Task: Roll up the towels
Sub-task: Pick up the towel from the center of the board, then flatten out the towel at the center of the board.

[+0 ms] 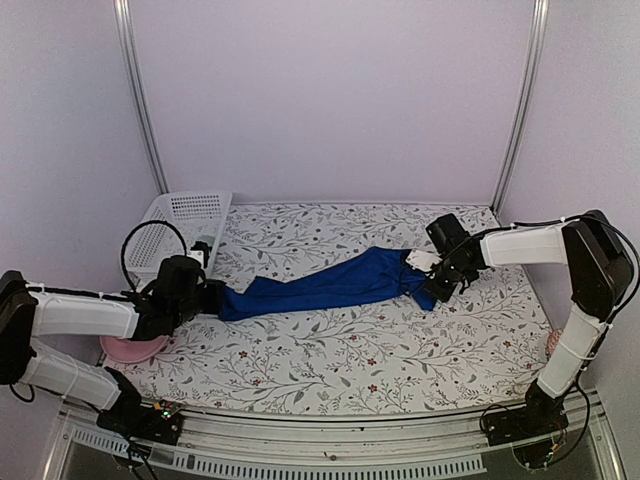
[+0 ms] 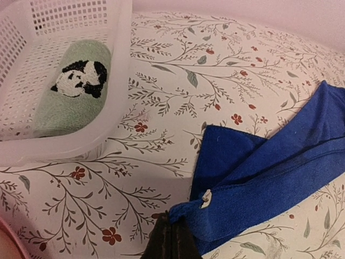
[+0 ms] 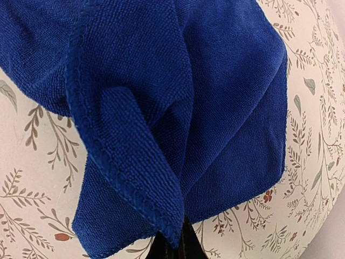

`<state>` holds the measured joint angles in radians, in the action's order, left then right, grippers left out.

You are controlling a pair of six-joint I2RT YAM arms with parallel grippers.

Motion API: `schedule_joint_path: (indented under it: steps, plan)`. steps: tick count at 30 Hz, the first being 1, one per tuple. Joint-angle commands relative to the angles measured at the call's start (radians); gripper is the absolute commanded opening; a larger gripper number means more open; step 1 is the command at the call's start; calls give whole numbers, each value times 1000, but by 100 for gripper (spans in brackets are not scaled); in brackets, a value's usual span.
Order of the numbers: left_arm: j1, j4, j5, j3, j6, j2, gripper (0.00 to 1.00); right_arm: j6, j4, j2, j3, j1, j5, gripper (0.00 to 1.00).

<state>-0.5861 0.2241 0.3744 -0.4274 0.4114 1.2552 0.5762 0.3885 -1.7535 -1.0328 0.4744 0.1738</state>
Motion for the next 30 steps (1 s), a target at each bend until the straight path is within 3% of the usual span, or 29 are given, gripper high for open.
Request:
schedule_joint_path:
  steps: [1,8,15,22,26,30]
  plan:
    - [-1,19,-13,-25,-13,7,0,3,4,27,8,-3,0,3]
    - [-8,100,-141,-10,-124,-73,0,30,71,154,-39,-50,-16,2]
    - [-52,75,-273,-47,-226,-246,0,93,171,324,-135,-151,6,2]
    - [-117,76,-356,-100,-269,-286,0,139,317,491,-246,-179,21,2]
    - [-140,7,-307,-159,-288,-347,0,148,358,587,-276,-185,58,2]
    - [-144,-47,-161,-210,-290,-470,0,142,397,658,-328,-186,78,2]
